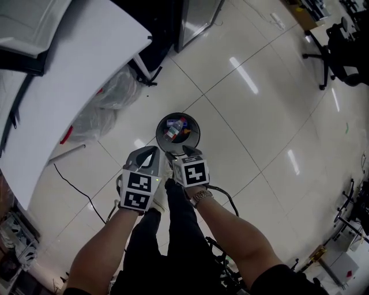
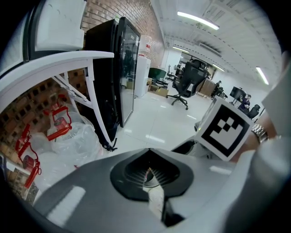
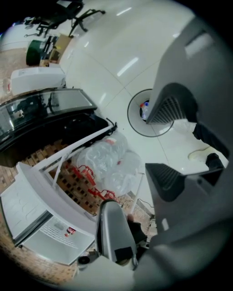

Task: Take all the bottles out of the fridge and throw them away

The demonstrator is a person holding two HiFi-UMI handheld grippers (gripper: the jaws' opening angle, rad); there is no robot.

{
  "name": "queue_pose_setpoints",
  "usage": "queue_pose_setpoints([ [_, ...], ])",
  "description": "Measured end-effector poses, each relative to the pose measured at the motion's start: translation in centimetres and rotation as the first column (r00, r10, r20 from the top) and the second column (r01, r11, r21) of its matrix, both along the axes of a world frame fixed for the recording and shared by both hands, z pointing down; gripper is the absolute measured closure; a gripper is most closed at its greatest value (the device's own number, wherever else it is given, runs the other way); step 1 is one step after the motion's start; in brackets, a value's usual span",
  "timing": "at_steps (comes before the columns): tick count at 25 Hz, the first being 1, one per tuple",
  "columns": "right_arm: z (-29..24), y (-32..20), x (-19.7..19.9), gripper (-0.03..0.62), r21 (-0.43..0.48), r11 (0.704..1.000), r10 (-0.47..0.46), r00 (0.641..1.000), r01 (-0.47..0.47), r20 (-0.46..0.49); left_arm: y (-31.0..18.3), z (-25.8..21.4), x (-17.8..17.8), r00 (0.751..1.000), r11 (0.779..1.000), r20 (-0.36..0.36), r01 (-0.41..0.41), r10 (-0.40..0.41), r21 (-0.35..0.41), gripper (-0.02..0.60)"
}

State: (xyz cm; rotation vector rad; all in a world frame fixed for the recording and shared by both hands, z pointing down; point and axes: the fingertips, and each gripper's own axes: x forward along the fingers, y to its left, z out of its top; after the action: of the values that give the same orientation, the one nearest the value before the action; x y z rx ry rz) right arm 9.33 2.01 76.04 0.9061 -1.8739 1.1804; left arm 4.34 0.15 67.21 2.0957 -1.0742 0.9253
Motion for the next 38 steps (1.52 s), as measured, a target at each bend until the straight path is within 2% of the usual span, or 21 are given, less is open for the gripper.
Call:
queue_pose_setpoints([
  [6,-4.5,-0.8,-1.5,0.326,0.063,0.996,-0.063,0.998,0.062,0.018,0.3,-3.2,-1.4,0.999,0.999,0.012,0.046,-0.047,0.028,0.578],
  [11,-9.8,-1.3,-2.2,0.341,0.138,0.981,-0.138,0.990,0.134,0.025,0.2,-7.3,-2.4,0.996,0.995,0.029,0.079,-0.081,0.054,0.578],
  [17,-16.7,-3.4,-5.0,0.350,0.259,0.940,-0.242,0.968,0.220,0.058,-1.2,-12.6,-5.2,0.983,0.976,0.052,0.170,-0.178,0.133,0.578],
  [22,-20.6,-4.0,-7.7,0.352,0.343,0.894,-0.329,0.942,0.289,0.064,-1.2,-16.2,-7.9,0.961,0.944,0.042,0.259,-0.272,0.204,0.578],
  [25,-23.6,-4.0,-10.0,0.353,0.394,0.857,-0.387,0.920,0.331,0.069,-1.0,-19.1,-9.9,0.942,0.913,0.026,0.318,-0.335,0.255,0.578],
  [27,-25.6,-4.2,-11.7,0.376,0.435,0.827,-0.423,0.904,0.355,0.067,-0.9,-21.0,-11.6,0.925,0.885,0.013,0.360,-0.381,0.294,0.578],
  [32,-29.6,-4.6,-16.7,0.401,0.521,0.751,-0.504,0.862,0.406,0.054,-0.5,-25.5,-17.4,0.868,0.794,-0.026,0.466,-0.496,0.390,0.578],
  [35,-31.8,-4.6,-20.2,0.401,0.565,0.702,-0.549,0.835,0.434,0.042,0.1,-27.8,-21.3,0.829,0.736,-0.048,0.520,-0.558,0.433,0.578],
  [38,-33.9,-4.7,-23.9,0.402,0.605,0.654,-0.588,0.809,0.454,0.029,0.9,-29.6,-25.0,0.795,0.687,-0.065,0.559,-0.603,0.465,0.578],
])
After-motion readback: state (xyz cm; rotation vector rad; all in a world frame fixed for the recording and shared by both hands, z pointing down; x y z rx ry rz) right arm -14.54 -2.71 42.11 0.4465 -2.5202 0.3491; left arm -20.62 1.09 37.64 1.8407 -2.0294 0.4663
